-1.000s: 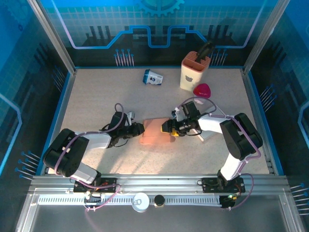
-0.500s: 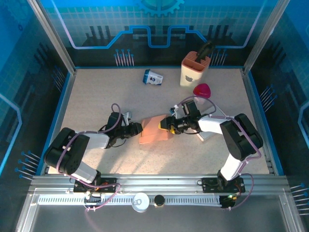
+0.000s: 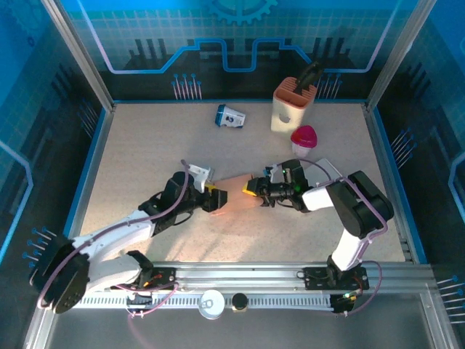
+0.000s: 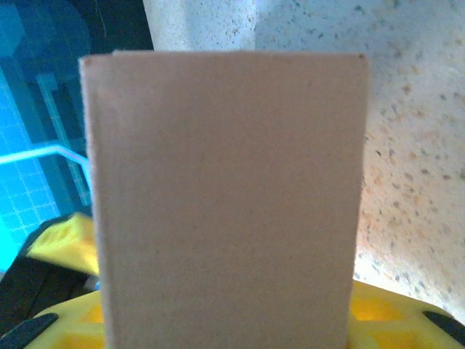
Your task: Fold the paper box
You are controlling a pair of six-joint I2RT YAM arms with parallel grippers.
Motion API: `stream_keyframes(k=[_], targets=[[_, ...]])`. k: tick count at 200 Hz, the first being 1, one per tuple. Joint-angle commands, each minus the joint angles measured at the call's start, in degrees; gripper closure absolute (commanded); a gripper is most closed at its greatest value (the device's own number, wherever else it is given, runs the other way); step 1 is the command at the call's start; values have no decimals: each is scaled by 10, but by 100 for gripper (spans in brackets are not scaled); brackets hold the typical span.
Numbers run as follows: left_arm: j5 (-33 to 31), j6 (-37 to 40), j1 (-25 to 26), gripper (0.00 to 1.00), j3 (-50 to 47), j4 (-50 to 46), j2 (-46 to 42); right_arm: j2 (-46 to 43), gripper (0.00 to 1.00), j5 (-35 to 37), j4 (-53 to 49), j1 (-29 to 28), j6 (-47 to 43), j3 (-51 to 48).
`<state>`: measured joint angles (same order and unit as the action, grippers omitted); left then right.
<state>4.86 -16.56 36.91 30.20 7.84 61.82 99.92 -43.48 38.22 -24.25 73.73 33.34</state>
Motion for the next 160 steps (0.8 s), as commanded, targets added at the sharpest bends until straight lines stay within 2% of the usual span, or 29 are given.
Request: stream_keyframes(k=[1,20,37,60,83,122,160], targets=[[-93,165,71,40,24,-59,-48,-45,55,5,12,15,70,-11],[-176,278,156,37,31,-81,-55,-90,57,11,-60,26,75,-13],[-247,351,210,36,45,-99,-33,-126,57,15,-125,34,74,-9],[-344,423,241,33,71,-103,23,-157,56,13,-171,37,83,-6],[-421,492,251,29,84,-61,61,-174,57,6,-200,38,87,-6],[-434,553,255,27,96,-50,99,-203,57,-3,-238,43,102,-14],[-431,557,264,26,101,-47,141,-210,57,-15,-231,47,133,-23]])
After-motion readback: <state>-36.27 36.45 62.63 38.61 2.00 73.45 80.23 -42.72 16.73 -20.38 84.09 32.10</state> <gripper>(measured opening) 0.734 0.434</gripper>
